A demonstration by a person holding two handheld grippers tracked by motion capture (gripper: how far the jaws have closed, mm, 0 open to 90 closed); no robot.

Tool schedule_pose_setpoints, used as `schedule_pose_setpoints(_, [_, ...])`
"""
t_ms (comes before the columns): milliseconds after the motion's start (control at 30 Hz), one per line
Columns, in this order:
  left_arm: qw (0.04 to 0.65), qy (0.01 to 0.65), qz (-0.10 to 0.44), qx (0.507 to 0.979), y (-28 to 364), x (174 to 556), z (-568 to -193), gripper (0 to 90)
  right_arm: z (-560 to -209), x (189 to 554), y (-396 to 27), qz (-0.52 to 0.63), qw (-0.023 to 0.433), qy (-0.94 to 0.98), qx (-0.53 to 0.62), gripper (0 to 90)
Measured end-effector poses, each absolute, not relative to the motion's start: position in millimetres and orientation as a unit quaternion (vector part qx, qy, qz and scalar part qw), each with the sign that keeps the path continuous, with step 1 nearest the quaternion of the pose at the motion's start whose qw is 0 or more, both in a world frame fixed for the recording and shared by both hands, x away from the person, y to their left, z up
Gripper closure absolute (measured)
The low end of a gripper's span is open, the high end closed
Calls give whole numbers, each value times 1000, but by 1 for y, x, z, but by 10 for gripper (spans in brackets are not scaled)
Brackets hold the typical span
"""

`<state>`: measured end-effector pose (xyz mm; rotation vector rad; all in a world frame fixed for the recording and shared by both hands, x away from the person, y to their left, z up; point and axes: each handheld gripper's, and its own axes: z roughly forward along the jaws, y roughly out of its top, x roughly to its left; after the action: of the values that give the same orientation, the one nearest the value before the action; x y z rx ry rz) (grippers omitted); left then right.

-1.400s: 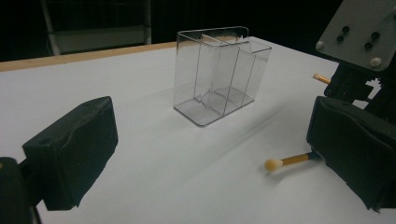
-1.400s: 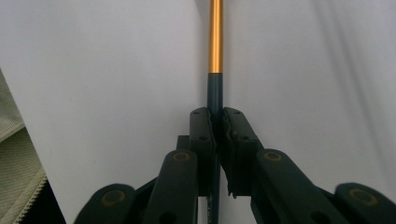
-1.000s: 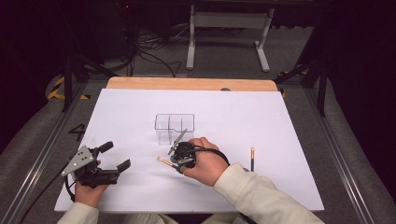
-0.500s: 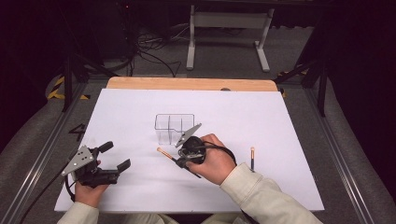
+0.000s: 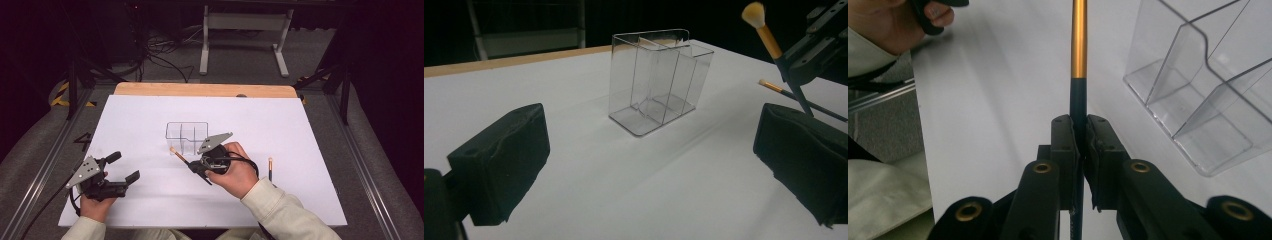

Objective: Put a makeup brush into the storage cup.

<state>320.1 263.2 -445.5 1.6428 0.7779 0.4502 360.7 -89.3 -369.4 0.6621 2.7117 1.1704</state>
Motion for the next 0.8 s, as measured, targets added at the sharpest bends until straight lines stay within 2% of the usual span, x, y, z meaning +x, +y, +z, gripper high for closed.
schedule_pose_setpoints(367, [592, 333, 190, 709, 263, 321, -446, 26, -365, 358, -99, 448, 69, 866, 213, 834])
schedule_pose_setpoints(800, [593, 332, 189, 709, 263, 320, -446, 29, -356, 355, -107, 519, 106, 824, 203, 834])
